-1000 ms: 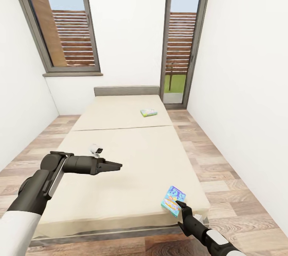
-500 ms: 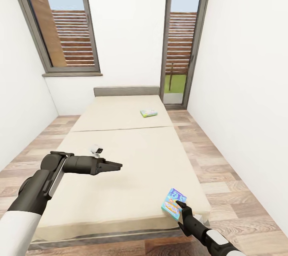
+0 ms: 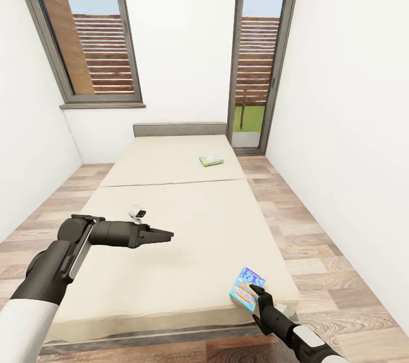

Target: Put all the toys in the child's room - the three board games (two on the bed and one on the table), the two jigsaw puzzles on the table, and the tennis ball on the table - inside the toy box on the table in the child's room.

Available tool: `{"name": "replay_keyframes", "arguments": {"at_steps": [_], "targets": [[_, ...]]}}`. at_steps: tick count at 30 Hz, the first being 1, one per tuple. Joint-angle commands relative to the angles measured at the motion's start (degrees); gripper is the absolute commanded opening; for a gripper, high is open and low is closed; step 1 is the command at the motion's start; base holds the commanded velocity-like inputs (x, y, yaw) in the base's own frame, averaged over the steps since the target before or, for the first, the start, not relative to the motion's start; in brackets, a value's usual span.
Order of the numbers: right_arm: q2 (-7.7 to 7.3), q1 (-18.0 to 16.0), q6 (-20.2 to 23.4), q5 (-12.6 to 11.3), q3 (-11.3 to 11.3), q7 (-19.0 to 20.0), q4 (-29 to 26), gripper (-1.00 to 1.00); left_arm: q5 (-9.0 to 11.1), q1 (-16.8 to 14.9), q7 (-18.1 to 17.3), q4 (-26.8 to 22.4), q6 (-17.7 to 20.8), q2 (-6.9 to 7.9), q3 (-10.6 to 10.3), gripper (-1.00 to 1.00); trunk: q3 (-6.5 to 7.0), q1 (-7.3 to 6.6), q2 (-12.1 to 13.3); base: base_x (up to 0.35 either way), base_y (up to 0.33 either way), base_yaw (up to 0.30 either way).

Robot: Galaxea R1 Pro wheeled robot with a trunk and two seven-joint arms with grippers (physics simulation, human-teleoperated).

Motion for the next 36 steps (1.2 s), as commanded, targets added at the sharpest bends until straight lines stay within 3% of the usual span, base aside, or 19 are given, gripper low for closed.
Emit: {"name": "replay_keyframes", "arguments": {"at_steps": [1,31,32,36], "targets": [[0.0,0.0,0.3,-0.2,-0.2,0.0,0.0,1.0,0.1,0.0,-0.1,0.0,0.6,0.05,-0.1,1.0,-0.05,-0.01,0.0,0.0,0.044,0.0],[0.0,0.0,0.3,-0.2,-0.2,0.0,0.0,1.0,0.1,0.0,-0.1,0.0,0.6,0.0,-0.1,1.0,-0.05,-0.01,0.0,0.017,0.028,0.0],[0.0,0.0,0.3,-0.2,-0.2,0.0,0.0,-1.0,0.1,0.0,-0.1,0.0,0.6,0.0,-0.1,1.0,-0.05,-0.01,0.0,0.007,0.003,0.0],[0.0,0.0,0.3,-0.2,-0.2,0.0,0.0,-1.0,0.3,0.0,-0.1,0.0,0.6,0.1,0.0,1.0,-0.05,-0.01,0.0,0.002,0.001,0.0]]}}
